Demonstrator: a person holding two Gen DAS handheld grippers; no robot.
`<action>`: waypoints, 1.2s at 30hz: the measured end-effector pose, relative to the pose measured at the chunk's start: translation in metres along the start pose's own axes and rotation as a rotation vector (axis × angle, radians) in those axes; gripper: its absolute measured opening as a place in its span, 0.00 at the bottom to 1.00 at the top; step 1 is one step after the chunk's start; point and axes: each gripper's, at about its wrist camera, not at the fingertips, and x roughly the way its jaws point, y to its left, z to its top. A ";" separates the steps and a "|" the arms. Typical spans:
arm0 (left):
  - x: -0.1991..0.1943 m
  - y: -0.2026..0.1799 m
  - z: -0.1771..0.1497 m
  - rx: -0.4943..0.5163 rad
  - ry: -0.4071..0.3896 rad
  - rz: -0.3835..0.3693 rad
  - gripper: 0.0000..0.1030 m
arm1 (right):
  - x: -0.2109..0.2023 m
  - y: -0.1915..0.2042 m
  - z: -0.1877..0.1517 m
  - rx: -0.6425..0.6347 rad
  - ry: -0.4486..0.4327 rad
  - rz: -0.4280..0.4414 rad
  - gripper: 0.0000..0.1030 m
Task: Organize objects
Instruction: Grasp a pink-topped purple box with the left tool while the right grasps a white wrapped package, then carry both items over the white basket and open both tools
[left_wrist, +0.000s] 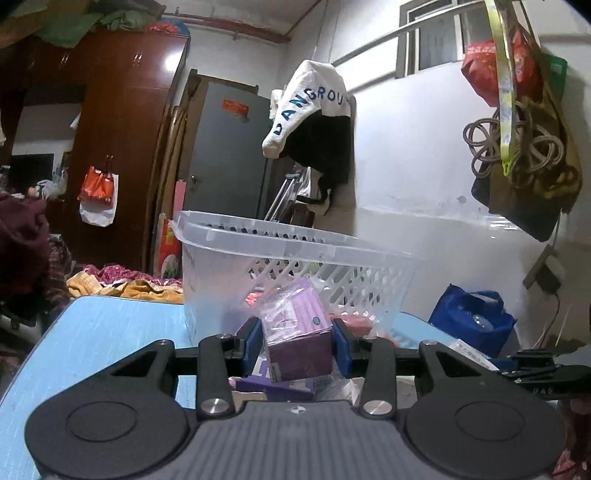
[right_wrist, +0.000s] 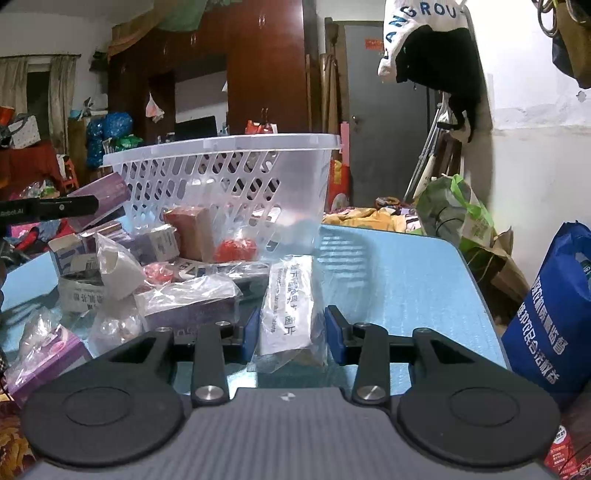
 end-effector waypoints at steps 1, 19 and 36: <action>0.001 0.000 0.000 -0.002 0.001 0.001 0.43 | -0.001 -0.001 0.000 0.005 -0.005 0.001 0.41; -0.008 -0.017 0.076 0.025 -0.159 -0.050 0.43 | -0.030 0.035 0.086 -0.087 -0.237 0.023 0.41; 0.064 -0.001 0.119 0.047 -0.021 0.090 0.95 | 0.062 0.069 0.166 -0.148 -0.111 -0.043 0.97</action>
